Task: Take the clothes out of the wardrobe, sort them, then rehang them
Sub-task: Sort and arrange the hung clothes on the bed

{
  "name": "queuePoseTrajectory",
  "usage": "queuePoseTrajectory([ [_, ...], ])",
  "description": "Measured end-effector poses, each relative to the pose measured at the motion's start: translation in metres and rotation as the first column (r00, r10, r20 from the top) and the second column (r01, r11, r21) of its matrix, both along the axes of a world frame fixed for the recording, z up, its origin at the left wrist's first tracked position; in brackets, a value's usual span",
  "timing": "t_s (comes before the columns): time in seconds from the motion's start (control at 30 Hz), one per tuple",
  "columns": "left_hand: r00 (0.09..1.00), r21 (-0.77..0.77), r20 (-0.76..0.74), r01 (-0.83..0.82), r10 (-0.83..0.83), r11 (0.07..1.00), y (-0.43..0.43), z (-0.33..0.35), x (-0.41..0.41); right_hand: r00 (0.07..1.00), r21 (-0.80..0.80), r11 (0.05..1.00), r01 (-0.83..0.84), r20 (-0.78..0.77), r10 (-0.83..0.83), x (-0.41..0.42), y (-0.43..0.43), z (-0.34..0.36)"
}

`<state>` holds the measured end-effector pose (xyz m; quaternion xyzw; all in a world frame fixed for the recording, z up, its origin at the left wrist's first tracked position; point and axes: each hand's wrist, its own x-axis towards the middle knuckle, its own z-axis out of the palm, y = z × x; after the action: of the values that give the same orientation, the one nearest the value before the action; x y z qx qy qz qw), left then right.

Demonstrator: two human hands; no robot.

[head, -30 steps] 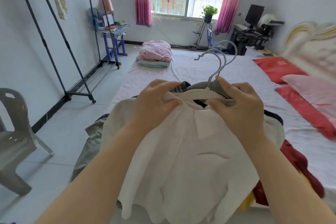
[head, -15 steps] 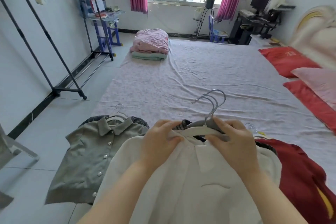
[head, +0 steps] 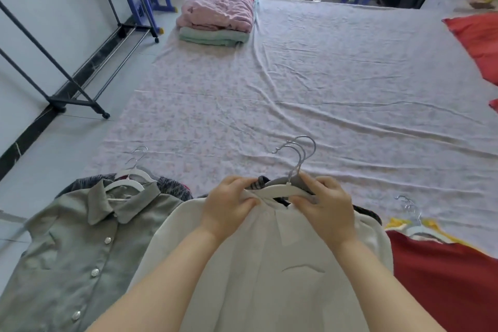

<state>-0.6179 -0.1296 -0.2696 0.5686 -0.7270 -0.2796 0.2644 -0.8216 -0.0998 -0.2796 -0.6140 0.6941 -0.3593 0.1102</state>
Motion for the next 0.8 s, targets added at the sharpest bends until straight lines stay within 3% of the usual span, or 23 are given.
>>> queuePoseTrajectory([
  [0.13,0.953,0.201,0.299,-0.013,-0.049,0.98,-0.036,-0.037,-0.012,1.0,0.402,0.916,0.003,-0.02,0.005,-0.008,-0.036,-0.052],
  [0.23,0.923,0.31,0.375,-0.035,-0.088,0.95,-0.038,-0.058,-0.012,0.996,0.582,0.813,0.003,-0.073,0.048,-0.005,-0.03,-0.08],
  [0.5,0.868,0.329,0.476,-0.027,-0.141,0.944,-0.01,-0.062,0.007,0.998,0.691,0.723,-0.028,-0.022,0.059,0.005,0.007,-0.085],
  [0.8,0.769,0.369,0.606,-0.046,-0.203,0.928,0.027,-0.017,0.07,0.974,0.771,0.619,-0.153,0.01,0.228,0.064,0.046,-0.044],
])
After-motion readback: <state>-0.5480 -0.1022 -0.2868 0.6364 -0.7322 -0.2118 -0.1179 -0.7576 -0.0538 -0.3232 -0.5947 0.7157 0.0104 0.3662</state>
